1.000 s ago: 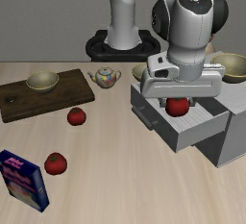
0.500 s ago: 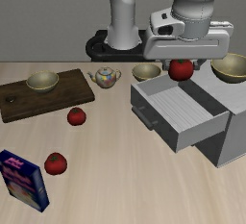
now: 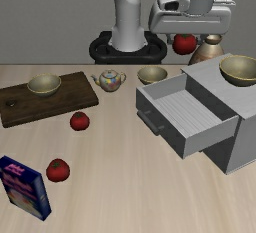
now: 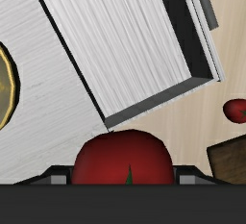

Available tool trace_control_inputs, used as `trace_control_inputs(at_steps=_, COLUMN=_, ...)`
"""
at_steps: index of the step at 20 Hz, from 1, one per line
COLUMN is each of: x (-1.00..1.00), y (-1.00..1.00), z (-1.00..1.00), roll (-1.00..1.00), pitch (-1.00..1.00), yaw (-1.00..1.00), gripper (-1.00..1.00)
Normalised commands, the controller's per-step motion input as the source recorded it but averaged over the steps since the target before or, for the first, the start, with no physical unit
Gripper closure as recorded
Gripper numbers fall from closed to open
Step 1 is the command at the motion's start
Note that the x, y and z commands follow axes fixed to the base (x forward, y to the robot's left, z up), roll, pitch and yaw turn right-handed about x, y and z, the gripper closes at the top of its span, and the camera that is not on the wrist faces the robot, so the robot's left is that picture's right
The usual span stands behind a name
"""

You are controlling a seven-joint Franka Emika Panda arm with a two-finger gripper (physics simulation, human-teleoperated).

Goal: Pick the tomato in the top layer of the drawer and place it on the bowl between the vase and the teapot

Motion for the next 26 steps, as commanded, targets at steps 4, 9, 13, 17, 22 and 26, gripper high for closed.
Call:
trace_control_inputs(at_steps=4, x=-1.0, y=0.0, z=0.0, roll=0.0, pitch=0.0, yaw=0.0, gripper=1.0)
trace_control_inputs(at_steps=9, x=-1.0, y=0.0, z=0.0, roll=0.0, pitch=0.0, yaw=0.0, gripper=1.0)
trace_control_inputs(at_steps=13, x=-0.75, y=-0.25, z=0.0, roll=0.0, pitch=0.0, yaw=0.0, gripper=1.0)
trace_control_inputs(at_steps=17, x=-1.0, y=0.0, z=0.0, roll=0.0, pitch=0.0, yaw=0.0, gripper=1.0)
trace_control_inputs(at_steps=22, x=-0.2, y=-0.4, z=-0.4, roll=0.0, pitch=0.0, yaw=0.0, gripper=1.0)
trace_control_inputs(at_steps=26, x=0.0, y=0.0, z=-1.0, roll=0.0, pitch=0.0, yaw=0.0, gripper=1.0)
